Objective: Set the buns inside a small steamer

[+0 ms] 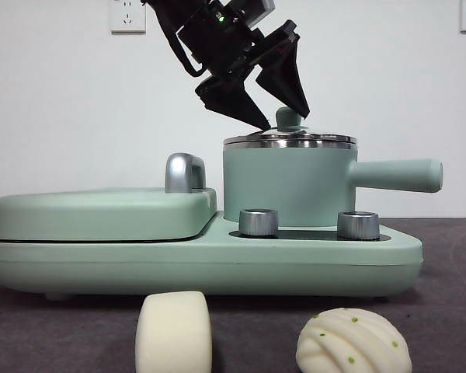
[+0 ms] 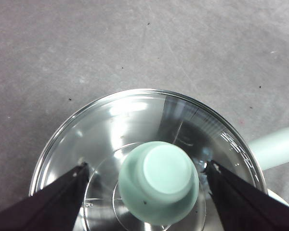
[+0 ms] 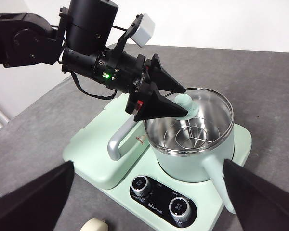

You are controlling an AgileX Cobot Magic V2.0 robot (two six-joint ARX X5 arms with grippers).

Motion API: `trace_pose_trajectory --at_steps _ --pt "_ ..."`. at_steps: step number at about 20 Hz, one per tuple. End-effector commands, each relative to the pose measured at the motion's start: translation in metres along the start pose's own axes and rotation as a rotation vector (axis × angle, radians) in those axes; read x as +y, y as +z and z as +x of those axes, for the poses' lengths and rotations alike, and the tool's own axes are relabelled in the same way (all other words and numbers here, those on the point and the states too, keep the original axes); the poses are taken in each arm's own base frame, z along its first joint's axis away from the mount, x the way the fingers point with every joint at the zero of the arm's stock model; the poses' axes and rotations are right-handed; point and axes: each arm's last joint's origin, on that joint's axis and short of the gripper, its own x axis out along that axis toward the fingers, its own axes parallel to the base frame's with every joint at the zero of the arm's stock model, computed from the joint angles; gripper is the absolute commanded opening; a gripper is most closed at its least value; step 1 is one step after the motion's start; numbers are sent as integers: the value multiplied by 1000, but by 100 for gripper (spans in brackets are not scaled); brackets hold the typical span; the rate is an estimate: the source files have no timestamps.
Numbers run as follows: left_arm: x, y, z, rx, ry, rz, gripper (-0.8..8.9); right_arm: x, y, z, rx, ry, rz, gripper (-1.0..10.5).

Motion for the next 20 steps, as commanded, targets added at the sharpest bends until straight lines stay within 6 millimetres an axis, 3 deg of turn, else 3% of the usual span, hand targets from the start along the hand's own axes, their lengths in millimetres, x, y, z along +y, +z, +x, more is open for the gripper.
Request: trace_pose_trajectory --at_steps 1,9,16,20 --pt "-2 5 7 -19 -5 27 369 2 4 -2 -12 7 -15 492" --pt "-4 4 12 -22 -10 48 298 2 4 -2 -12 6 -7 492" --pt "-5 5 13 -30 -12 54 110 2 4 -2 -12 6 -7 492" --pt "-4 8 11 -47 -9 23 83 2 3 -2 -3 6 0 492"
